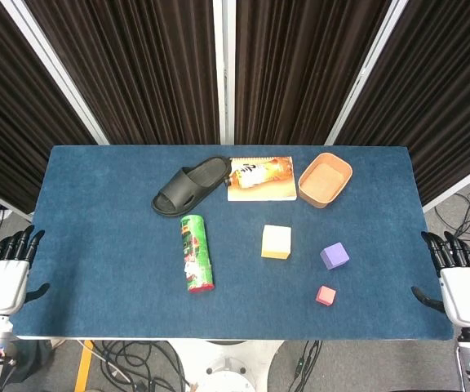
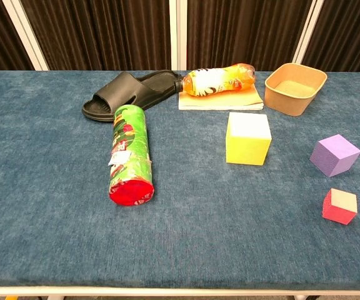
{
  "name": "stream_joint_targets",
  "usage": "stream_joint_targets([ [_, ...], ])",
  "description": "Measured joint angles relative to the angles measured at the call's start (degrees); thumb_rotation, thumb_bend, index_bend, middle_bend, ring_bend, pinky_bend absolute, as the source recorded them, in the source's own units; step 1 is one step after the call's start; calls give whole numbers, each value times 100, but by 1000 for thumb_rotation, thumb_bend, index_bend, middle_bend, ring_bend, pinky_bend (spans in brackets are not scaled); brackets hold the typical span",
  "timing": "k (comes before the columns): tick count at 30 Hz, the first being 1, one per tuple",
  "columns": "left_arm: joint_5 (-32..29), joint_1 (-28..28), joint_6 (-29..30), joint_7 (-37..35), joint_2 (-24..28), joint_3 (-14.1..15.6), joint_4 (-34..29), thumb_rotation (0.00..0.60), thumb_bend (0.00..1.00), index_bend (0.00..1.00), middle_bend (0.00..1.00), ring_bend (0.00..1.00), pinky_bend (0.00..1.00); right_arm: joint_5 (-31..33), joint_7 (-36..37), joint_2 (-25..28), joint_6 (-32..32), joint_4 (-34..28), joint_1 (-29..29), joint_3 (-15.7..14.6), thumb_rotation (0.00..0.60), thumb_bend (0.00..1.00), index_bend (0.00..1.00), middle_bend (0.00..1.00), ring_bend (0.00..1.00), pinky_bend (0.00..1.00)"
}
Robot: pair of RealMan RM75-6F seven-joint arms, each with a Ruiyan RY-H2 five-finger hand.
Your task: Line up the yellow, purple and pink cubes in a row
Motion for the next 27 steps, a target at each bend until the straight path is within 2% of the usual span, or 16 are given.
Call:
stream_joint_targets([
  [13,209,136,307,-47,27,75,-121,600,57,133,156,108,157,-182,315,-29,82,77,-51,-96,600,45,4,114,0,114],
  [17,236,158,312,-158,10,99,-66,600,57,134,156,107,157,-286,455,-31,-61,27,45,-121,600,45,5,126,0,114],
  [23,317,189,388,-305,26,107,-11,600,58,134,156,107,157,-427,407,-117,-671,-164,492,-88,600,46,5,131,0,113],
  [27,360,218,427,-398,41,123,31,600,57,134,156,107,157,-315,221,-340,-1396,-321,1000,56,600,47,5,131,0,113],
])
